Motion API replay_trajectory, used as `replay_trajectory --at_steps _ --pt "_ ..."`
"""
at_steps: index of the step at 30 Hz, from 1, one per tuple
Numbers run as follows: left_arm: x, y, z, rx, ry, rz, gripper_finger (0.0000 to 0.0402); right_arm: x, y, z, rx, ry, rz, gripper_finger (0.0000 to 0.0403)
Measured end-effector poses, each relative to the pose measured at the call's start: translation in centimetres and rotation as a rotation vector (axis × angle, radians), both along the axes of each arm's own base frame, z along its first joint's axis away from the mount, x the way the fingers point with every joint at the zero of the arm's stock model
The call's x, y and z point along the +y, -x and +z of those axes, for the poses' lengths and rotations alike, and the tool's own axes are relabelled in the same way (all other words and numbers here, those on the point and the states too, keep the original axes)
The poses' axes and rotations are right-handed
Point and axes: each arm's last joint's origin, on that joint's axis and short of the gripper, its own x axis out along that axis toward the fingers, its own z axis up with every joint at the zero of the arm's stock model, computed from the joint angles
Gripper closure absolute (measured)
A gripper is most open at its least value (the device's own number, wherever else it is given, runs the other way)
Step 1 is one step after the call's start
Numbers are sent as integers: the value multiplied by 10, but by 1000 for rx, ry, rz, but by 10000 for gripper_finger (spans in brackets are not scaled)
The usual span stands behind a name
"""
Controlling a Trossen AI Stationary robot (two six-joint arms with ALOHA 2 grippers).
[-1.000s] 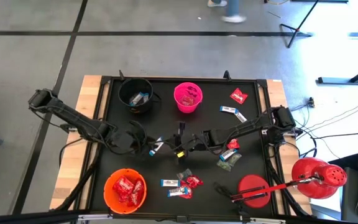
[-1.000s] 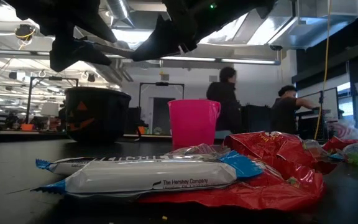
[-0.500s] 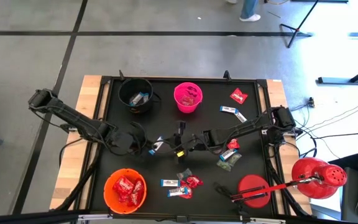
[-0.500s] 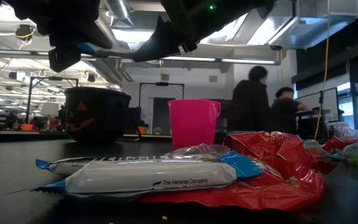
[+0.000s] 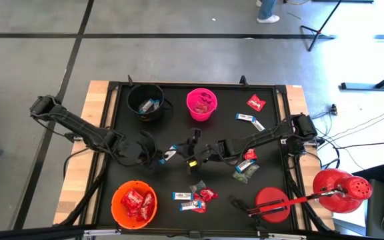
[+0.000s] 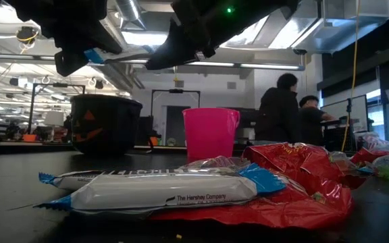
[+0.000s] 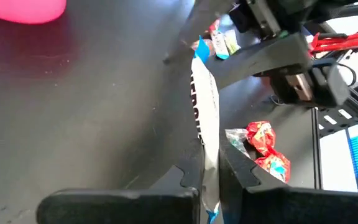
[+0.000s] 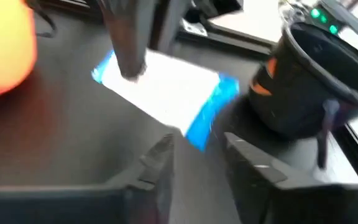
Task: Organize candy in baskets
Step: Put the white chocolate bar into the black bucket
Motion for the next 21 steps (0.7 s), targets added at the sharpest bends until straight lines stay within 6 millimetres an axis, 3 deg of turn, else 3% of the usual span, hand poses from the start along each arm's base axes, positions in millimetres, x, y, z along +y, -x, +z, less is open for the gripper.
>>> replay_trajectory --at_steps 4,8,13,21 --pt "8 6 6 3 -32 9 390 7 11 7 41 44 -46 224" --pt "25 16 18 -21 -76 61 390 21 26 19 59 94 -87 208" --pt "54 31 32 -52 -206 246 390 36 41 35 33 100 -94 211" --pt "101 54 38 45 -421 588 389 47 48 35 44 76 -80 212"
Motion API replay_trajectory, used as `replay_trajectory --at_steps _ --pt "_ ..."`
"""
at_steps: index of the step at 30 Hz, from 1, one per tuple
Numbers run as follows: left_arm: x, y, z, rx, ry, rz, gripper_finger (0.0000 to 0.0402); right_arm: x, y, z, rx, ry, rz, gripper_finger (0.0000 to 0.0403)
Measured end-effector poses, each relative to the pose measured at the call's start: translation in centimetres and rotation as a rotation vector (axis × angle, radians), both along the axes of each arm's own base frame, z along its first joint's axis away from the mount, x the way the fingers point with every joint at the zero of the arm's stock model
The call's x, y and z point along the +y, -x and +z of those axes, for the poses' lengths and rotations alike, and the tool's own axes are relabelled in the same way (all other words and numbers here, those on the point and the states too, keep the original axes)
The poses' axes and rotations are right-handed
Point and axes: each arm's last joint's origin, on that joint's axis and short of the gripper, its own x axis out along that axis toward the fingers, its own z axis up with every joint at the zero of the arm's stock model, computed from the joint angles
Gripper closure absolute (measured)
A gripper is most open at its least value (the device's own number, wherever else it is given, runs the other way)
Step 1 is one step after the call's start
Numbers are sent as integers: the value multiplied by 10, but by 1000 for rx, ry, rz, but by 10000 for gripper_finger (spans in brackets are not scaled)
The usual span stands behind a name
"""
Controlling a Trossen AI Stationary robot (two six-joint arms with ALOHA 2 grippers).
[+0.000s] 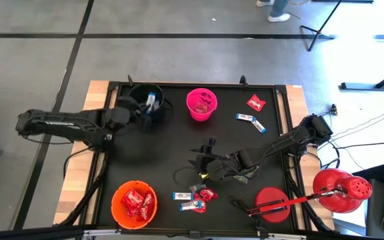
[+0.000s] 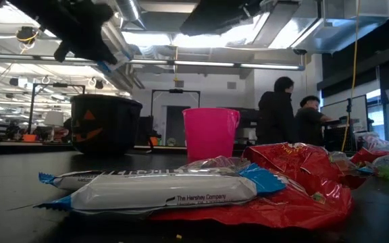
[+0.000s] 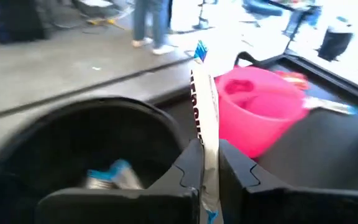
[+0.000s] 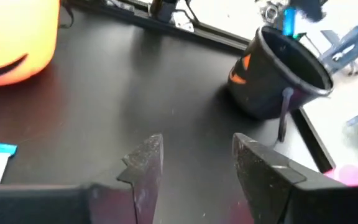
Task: Organize candy in baskets
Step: Put the white chocolate bar into the black bucket, then put the orange gummy into the pink bucket
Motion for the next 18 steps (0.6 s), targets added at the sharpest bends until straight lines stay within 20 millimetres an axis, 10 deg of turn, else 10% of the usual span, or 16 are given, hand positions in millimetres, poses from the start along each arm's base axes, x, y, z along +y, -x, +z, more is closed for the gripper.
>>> replay_trajectory --at_steps 18 --pt "38 9 -2 32 73 28 262 -4 5 -7 68 9 -47 212"
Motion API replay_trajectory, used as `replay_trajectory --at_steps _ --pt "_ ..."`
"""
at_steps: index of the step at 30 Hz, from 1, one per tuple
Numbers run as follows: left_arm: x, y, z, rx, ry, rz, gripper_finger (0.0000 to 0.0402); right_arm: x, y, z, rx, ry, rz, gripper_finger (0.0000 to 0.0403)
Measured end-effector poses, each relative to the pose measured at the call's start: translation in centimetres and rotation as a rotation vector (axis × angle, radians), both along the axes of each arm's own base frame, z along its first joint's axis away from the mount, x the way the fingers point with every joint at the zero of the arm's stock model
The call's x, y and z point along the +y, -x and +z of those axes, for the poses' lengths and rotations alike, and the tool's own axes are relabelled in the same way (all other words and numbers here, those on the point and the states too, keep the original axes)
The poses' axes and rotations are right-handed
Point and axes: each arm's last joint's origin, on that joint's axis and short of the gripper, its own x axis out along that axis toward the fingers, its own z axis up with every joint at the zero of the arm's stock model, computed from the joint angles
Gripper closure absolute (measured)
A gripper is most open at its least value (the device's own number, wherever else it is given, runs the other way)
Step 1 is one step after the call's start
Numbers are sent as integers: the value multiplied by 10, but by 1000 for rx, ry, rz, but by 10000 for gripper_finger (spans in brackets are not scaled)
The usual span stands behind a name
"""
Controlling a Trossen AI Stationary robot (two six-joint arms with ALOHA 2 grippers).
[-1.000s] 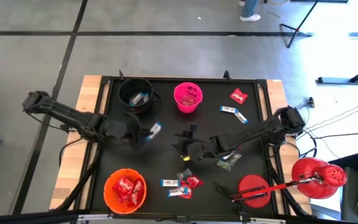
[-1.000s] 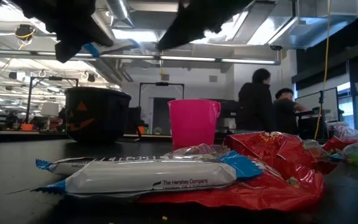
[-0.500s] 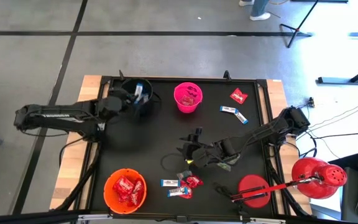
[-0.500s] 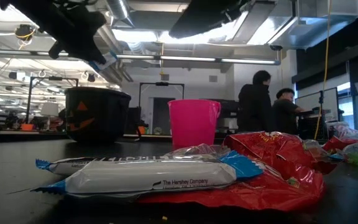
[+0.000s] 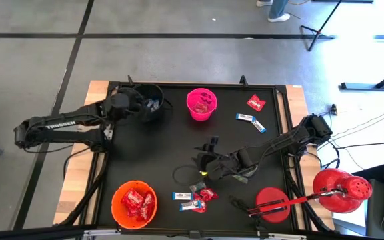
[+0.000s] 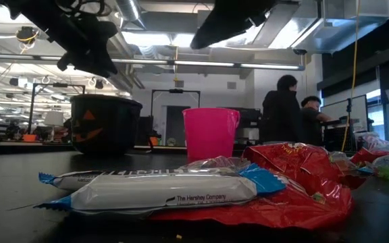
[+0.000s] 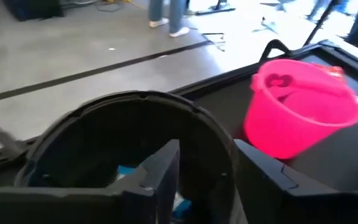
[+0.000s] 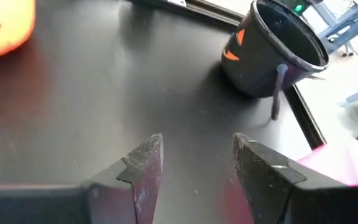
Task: Organize candy in baskets
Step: Put the orange gummy into the pink bucket
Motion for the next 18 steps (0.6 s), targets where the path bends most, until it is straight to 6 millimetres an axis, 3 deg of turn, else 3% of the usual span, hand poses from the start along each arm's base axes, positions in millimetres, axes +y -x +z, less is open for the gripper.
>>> replay_trajectory --at_steps 3,8,12,18 --pt "-5 -3 8 -67 -18 -130 259 -3 8 1 54 2 -28 212" --pt "-20 -7 31 -260 -94 -346 261 -14 35 27 64 -50 -97 212" --pt "-34 -6 47 -404 -149 -469 261 -23 55 34 58 -56 -114 212" --pt "-57 -7 57 -514 -149 -633 261 -40 94 23 64 -94 -169 212"
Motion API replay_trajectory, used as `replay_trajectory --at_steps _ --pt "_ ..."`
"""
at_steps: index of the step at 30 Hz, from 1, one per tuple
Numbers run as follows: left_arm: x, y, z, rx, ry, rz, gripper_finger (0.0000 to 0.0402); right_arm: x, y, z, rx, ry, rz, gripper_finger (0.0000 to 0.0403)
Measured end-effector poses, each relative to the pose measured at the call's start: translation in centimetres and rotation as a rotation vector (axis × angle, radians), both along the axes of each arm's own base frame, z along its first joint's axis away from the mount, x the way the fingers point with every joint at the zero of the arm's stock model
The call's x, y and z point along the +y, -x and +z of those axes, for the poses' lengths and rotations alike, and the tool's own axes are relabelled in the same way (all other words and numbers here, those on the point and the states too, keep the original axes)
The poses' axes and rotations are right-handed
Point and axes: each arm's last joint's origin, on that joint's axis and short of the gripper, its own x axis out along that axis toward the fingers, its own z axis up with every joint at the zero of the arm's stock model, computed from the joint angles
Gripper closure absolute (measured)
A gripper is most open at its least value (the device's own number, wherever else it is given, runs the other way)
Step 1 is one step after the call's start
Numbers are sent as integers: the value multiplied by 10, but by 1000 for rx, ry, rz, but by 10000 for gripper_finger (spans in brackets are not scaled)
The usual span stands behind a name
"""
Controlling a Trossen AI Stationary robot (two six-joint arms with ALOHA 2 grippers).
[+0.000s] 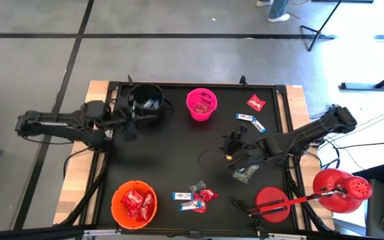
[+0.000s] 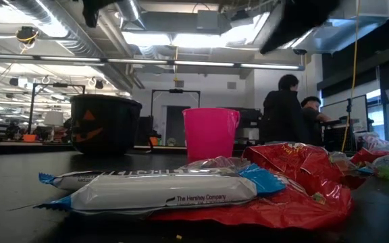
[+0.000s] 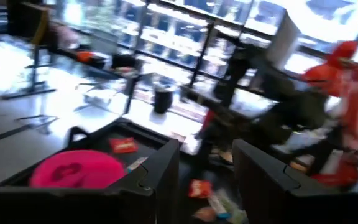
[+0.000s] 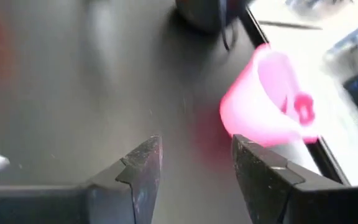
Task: Organize candy in baskets
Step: Put the orange gummy into the pink bucket
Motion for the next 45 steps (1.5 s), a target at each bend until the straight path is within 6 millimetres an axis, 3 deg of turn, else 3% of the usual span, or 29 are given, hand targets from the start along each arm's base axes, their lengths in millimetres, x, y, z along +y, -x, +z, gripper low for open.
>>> replay_trajectory --at_steps 6,10,17,23,27,33,39,45 --pt "-20 -4 -1 3 -15 -64 261 -34 46 -30 -52 -36 -206 212" --pt "-33 -14 -5 24 -41 -77 261 -61 66 -49 -79 -101 -363 212" --pt "-55 -30 -6 -26 -119 -157 261 -97 75 -71 13 -251 -490 212" --pt "-70 -37 -13 -1 -137 -199 261 -112 76 -74 55 -325 -490 212" --pt "-79 -40 -18 23 -138 -224 261 -106 71 -73 62 -397 -354 212" --pt "-89 -40 -23 51 -144 -212 261 -73 65 -73 108 -433 -78 219" --pt "-94 -38 -23 54 -143 -192 261 -47 65 -77 111 -439 -44 242" --pt "-96 -37 -23 51 -133 -189 261 -31 55 -96 148 -439 -77 253"
